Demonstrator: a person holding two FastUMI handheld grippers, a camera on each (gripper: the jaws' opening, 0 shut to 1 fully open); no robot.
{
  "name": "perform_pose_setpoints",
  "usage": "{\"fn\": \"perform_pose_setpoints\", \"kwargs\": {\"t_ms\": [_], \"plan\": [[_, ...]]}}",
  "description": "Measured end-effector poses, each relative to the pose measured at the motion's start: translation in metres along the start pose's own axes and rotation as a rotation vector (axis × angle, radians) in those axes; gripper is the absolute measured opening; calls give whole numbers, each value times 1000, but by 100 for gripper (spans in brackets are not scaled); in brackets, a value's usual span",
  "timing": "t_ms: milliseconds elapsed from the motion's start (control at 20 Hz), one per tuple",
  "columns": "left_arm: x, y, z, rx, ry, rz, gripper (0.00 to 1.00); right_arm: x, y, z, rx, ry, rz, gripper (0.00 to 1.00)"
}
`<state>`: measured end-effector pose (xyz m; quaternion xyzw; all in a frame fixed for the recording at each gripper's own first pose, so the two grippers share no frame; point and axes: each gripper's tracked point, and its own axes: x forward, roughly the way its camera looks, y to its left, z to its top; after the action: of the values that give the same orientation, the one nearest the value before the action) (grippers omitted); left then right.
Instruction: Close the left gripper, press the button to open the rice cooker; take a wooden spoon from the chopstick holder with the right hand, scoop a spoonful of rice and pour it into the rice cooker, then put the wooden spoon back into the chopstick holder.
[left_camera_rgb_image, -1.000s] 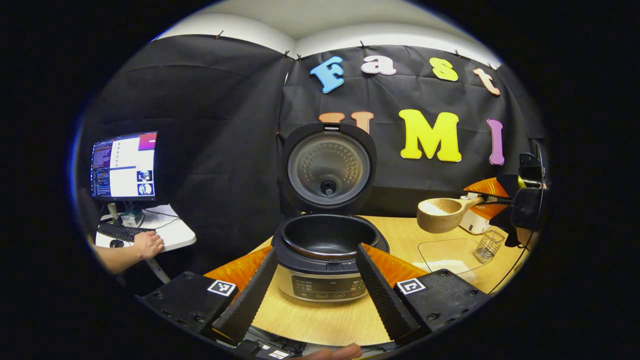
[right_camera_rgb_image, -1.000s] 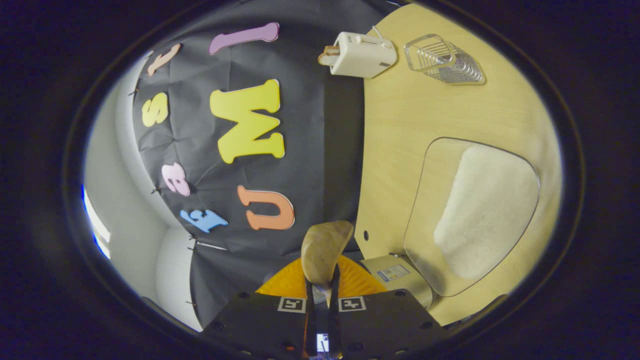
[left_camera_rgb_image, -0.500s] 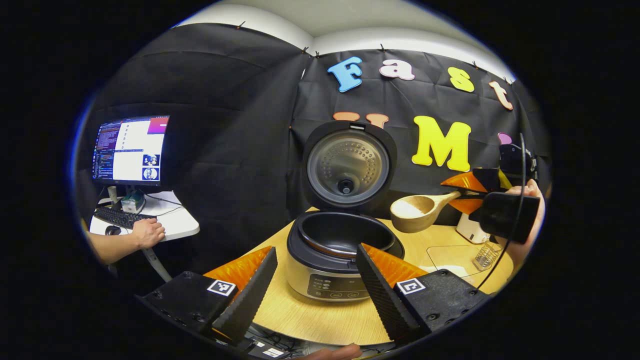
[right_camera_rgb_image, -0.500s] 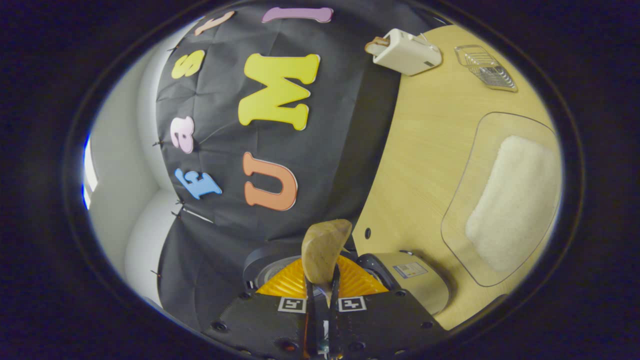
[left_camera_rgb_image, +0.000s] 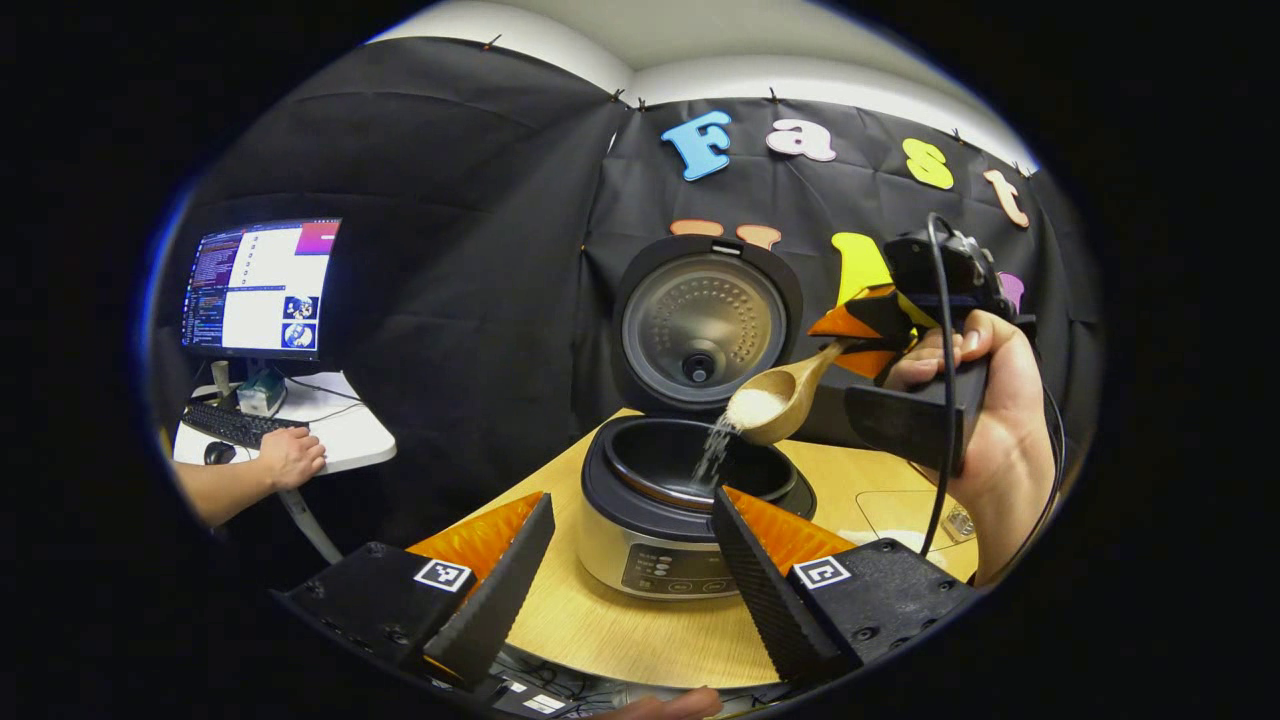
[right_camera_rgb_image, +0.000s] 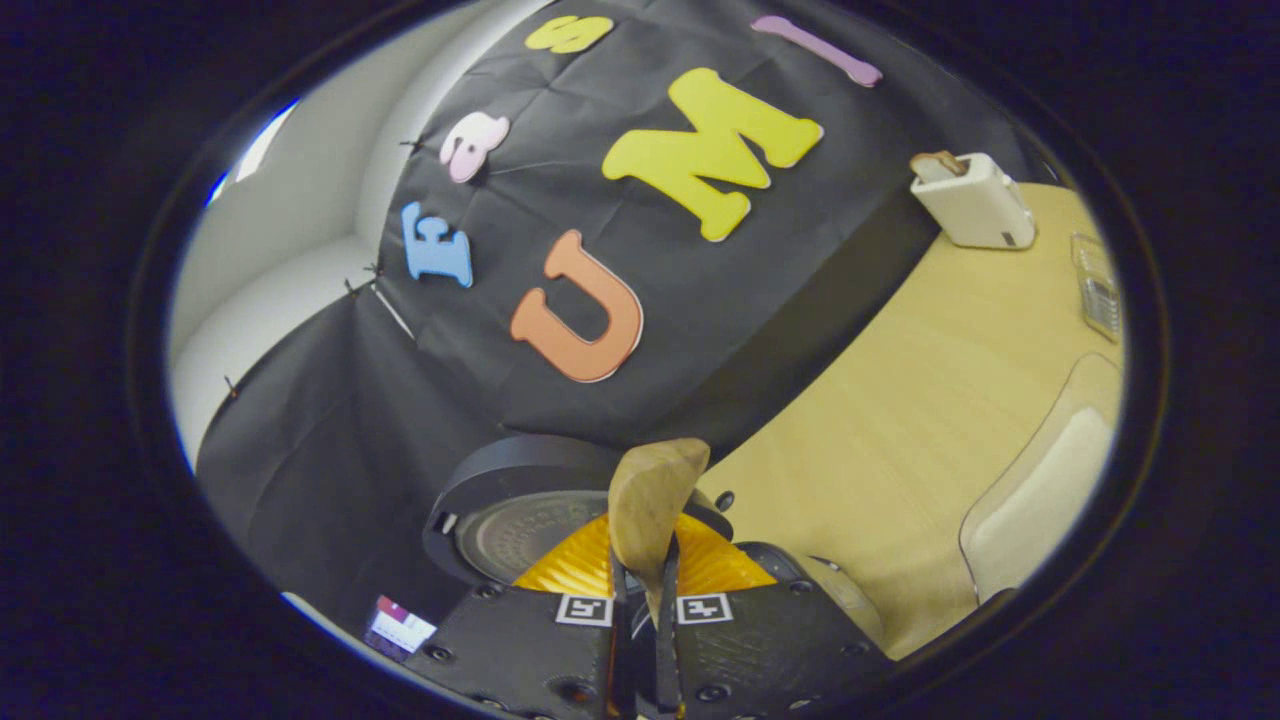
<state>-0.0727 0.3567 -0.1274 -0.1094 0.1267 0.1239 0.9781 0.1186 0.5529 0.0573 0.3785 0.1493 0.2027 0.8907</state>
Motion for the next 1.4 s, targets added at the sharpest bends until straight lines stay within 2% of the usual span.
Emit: {"fn": "perform_pose_setpoints", "kwargs": {"t_ms": [50, 100, 150, 200, 350, 400, 600, 800, 1050, 1400], "plan": [[-1, 0, 0, 1, -1, -1, 100, 2, 4, -1, -50, 2, -1, 8], [-1, 0, 0, 3, -1, -1, 94, 5, 6, -3, -111, 5, -13, 11], [0, 2, -1, 4, 1, 2, 100, 6, 5, -3, -148, 8, -15, 10], [0, 4, -2, 5, 3, 7, 100, 7, 7, -1, -193, 3, -17, 8], [1, 8, -4, 7, 14, 22, 100, 12, 17, 3, -345, -18, -2, 10], [1, 9, -5, 10, 16, 24, 100, 14, 25, 3, -400, -21, 16, 8], [4, 12, -9, 40, 28, 32, 100, 9, 55, -3, -637, -42, 101, 10], [4, 16, -10, 48, 32, 39, 100, 9, 69, -12, -839, -59, 147, 6], [3, 23, -14, 37, 40, 49, 100, 8, 78, -35, -1064, -69, 176, 8], [5, 27, -18, 27, 56, 53, 100, 12, 75, -45, -1168, -76, 127, 8]]}}
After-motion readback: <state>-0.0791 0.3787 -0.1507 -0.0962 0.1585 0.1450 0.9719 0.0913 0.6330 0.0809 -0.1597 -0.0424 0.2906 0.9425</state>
